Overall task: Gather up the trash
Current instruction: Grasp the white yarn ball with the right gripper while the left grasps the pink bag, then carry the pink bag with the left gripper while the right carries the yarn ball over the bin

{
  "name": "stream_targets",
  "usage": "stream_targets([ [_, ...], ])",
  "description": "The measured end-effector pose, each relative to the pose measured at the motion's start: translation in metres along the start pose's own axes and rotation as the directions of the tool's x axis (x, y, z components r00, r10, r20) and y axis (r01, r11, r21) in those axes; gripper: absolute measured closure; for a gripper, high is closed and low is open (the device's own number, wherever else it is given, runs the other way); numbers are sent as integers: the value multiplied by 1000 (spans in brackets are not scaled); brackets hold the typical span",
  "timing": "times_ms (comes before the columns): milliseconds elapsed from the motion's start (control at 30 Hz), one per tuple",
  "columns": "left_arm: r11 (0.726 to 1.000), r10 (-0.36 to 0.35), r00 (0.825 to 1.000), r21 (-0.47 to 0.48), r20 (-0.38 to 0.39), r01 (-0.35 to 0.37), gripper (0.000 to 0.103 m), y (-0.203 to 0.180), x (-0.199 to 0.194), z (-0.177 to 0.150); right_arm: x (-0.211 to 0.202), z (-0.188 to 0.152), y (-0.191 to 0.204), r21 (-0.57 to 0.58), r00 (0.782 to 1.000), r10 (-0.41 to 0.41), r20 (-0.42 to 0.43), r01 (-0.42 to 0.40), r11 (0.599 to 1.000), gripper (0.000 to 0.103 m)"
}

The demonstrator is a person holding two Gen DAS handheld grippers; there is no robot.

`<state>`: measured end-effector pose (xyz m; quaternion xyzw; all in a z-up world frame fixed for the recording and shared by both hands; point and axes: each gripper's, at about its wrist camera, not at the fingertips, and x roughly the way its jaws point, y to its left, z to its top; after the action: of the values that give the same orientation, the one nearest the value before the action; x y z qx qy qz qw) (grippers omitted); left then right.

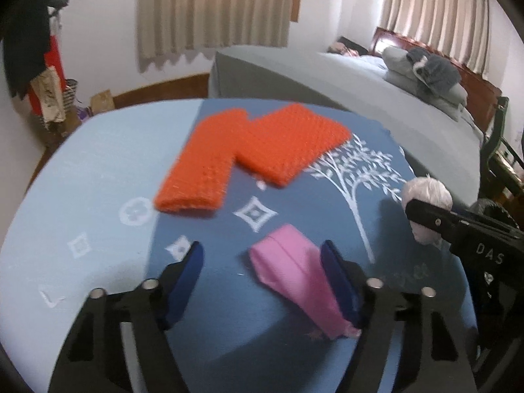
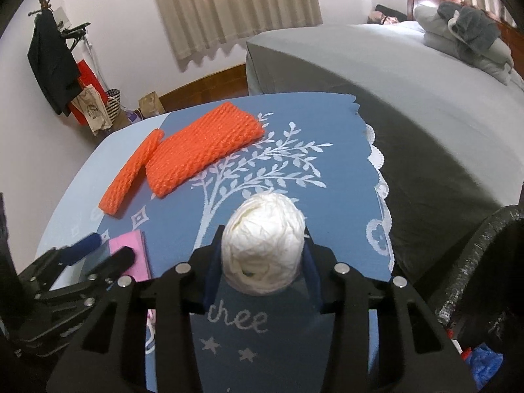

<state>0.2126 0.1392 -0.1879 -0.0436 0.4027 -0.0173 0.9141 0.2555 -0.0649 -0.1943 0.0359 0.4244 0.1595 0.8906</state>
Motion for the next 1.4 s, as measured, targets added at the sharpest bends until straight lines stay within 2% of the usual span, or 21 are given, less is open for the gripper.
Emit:
stream_targets([
  [100,999,-43,998,-2,-34,43,50,-6,6,-2,-3,-1,-1,3,1000,4,2,-4,1000,61],
  [167,999,-53,998,2,-37,53,55,-10,7,-3,-5,-1,-2,6,1000,5,6,-5,1000,61],
  [233,998,-60,998,11,-36,61,68,-14,6,-4,-8,-1,-3,10,1000,9,9,-9,1000,61],
  [333,998,-64,997,11,-30,65,83,-15,5,-5,-14,-1,-2,12,1000,15,16,-15,1000,61],
  [433,997,-73,997,-7,-13,73,91,-15,-1,-5,-20,1,-3,12,999,21,28,-22,1000,61],
  [833,996,-77,993,43,90,74,95,-27,-49,5,-56,2,-1,-3,997,20,75,-20,1000,61],
  [1400,993,-115,978,61,176,106,95,-57,-113,13,-141,-3,-9,-29,983,2,183,4,1000,61],
])
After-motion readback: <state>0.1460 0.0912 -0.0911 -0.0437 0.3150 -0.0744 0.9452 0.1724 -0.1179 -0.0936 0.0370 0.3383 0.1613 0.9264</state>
